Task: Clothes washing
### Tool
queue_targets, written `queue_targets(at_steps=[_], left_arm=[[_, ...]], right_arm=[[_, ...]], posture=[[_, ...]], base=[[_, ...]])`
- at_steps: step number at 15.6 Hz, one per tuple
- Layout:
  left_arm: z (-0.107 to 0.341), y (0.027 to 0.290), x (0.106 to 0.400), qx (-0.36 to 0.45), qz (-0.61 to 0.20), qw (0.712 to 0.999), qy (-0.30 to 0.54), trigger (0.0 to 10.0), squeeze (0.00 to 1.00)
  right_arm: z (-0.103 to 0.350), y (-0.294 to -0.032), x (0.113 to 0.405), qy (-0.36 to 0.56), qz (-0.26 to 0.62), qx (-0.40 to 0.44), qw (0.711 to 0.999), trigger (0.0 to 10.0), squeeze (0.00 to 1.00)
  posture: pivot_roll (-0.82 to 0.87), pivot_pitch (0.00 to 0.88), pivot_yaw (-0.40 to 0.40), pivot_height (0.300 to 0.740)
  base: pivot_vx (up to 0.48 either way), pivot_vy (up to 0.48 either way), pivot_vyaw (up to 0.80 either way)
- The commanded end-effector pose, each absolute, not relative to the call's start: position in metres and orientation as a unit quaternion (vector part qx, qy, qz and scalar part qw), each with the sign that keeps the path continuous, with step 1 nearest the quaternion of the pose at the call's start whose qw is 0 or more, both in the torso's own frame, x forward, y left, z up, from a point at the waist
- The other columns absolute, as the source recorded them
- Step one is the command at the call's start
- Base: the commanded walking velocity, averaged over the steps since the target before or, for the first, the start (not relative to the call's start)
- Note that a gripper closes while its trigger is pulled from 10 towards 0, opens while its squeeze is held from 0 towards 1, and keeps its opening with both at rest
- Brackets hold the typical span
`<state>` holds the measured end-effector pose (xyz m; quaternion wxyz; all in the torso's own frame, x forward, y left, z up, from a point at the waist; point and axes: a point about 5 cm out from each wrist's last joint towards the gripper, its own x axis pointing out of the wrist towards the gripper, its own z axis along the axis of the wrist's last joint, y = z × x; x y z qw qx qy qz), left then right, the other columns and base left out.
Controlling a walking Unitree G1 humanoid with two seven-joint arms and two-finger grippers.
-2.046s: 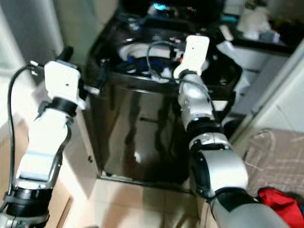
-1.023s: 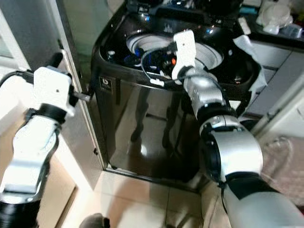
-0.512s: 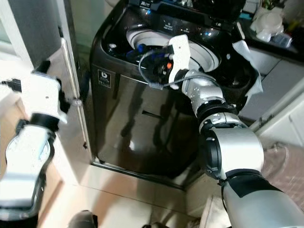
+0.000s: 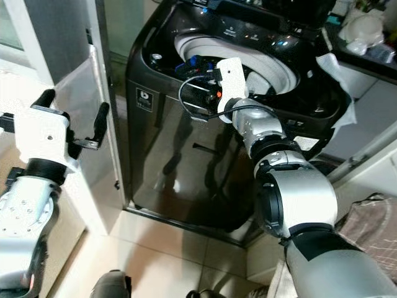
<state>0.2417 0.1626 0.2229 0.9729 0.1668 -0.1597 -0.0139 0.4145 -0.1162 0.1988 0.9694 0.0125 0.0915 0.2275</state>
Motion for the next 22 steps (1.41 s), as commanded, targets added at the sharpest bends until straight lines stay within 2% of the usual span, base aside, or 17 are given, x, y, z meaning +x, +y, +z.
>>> queue_targets(at_steps=[1,6,11,15,17,19,20,22], left_arm=[[0.225,0.16,0.238,0.162,-0.026,0.973,-0.16,10.0,0.0],[0.226,0.16,0.239,0.161,-0.041,0.975,-0.147,10.0,0.0],[0.224,0.158,0.239,0.154,-0.05,0.977,-0.14,10.0,0.0],[0.223,0.158,0.246,0.149,-0.046,0.978,-0.139,10.0,0.0],[0.224,0.155,0.247,0.144,-0.049,0.978,-0.142,10.0,0.0],[0.223,0.153,0.248,0.138,-0.048,0.979,-0.144,10.0,0.0],[0.223,0.153,0.248,0.138,-0.048,0.979,-0.144,10.0,0.0],[0.221,0.147,0.247,0.13,-0.07,0.979,-0.143,10.0,0.0]], right_arm=[[0.19,-0.125,0.413,0.099,0.197,0.026,0.975,10.0,0.0],[0.19,-0.145,0.417,0.083,0.038,0.055,0.994,10.0,0.0],[0.193,-0.168,0.417,0.067,-0.044,0.054,0.995,10.0,0.0],[0.21,-0.183,0.418,0.017,-0.089,0.038,0.995,10.0,0.0],[0.215,-0.165,0.421,0.013,-0.013,0.071,0.997,10.0,0.0],[0.212,-0.127,0.419,0.032,0.157,0.061,0.985,10.0,0.0],[0.212,-0.127,0.419,0.032,0.157,0.061,0.985,10.0,0.0],[0.211,-0.117,0.416,0.048,0.245,0.004,0.968,10.0,0.0]], posture=[[0.37,0.104,-0.133,0.74],[0.38,0.094,-0.103,0.74],[0.36,0.096,-0.098,0.74],[0.32,0.105,-0.103,0.74],[0.32,0.097,-0.111,0.74],[0.32,0.085,-0.125,0.74],[0.32,0.085,-0.125,0.74],[0.32,0.074,-0.133,0.74]], base=[[0.0,0.0,0.0],[0.0,0.0,0.0],[0.0,0.0,0.0],[0.0,0.0,0.0],[0.0,0.0,0.0],[0.0,0.0,0.0],[0.0,0.0,0.0],[0.0,0.0,0.0]])
